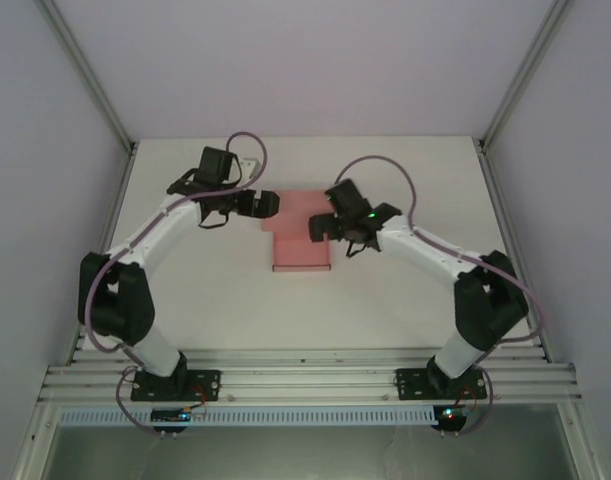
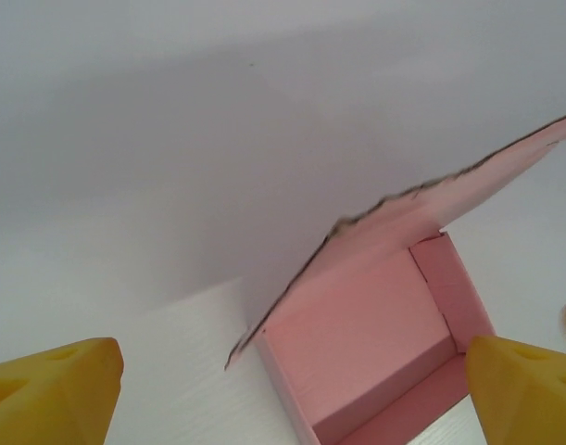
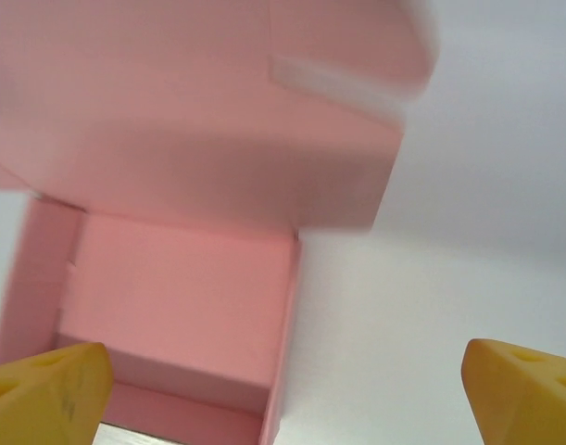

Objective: Assemble paper box

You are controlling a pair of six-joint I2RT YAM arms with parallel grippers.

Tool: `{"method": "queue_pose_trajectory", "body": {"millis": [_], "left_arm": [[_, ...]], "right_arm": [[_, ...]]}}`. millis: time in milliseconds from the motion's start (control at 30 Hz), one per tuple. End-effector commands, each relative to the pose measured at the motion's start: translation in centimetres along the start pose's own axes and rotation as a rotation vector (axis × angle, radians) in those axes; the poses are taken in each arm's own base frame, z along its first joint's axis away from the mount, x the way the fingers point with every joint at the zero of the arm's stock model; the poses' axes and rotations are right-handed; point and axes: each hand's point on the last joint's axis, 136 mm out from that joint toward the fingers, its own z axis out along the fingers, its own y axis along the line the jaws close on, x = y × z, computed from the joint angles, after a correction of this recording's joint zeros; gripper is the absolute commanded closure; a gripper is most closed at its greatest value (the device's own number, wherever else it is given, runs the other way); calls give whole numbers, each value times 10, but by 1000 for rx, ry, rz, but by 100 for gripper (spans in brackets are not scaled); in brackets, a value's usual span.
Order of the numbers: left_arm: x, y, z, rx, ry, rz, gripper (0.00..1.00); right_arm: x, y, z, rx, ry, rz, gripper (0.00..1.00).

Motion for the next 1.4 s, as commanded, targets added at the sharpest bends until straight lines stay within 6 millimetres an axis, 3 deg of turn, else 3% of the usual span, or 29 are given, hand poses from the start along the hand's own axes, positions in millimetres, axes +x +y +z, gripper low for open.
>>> {"method": "queue_pose_trajectory", "body": {"millis": [0, 100, 233, 333, 500, 667, 867, 1000, 1167, 1367], "left_arm": [[8, -6, 7, 60, 93, 126, 11], [9, -3, 16, 62, 156, 159, 20], [12, -3, 25, 85, 201, 202, 35], [14, 3, 28, 66, 224, 228, 41], [16, 1, 33, 94, 252, 256, 55], [17, -3, 36, 124, 261, 273, 68], [12, -5, 34, 117, 262, 264, 100], [9, -4, 31, 72, 244, 262, 100], [-2, 0, 27, -105, 197, 192, 100], [-5, 10, 30, -249, 121, -44, 100]], "right_arm": [[-31, 7, -8, -144, -84, -227, 1], [-44, 11, -7, -190, -99, -371, 1], [-46, 6, 10, -209, -23, -471, 2], [-45, 1, 23, -222, 24, -530, 8], [-44, -9, 36, -241, 85, -548, 33], [-33, -7, 39, -281, 124, -558, 43], [-29, -4, 34, -312, 127, -553, 73], [-28, -3, 29, -319, 135, -552, 94], [-46, -13, 25, -171, 54, -476, 100], [-69, -31, 20, 12, -99, -156, 100]]}}
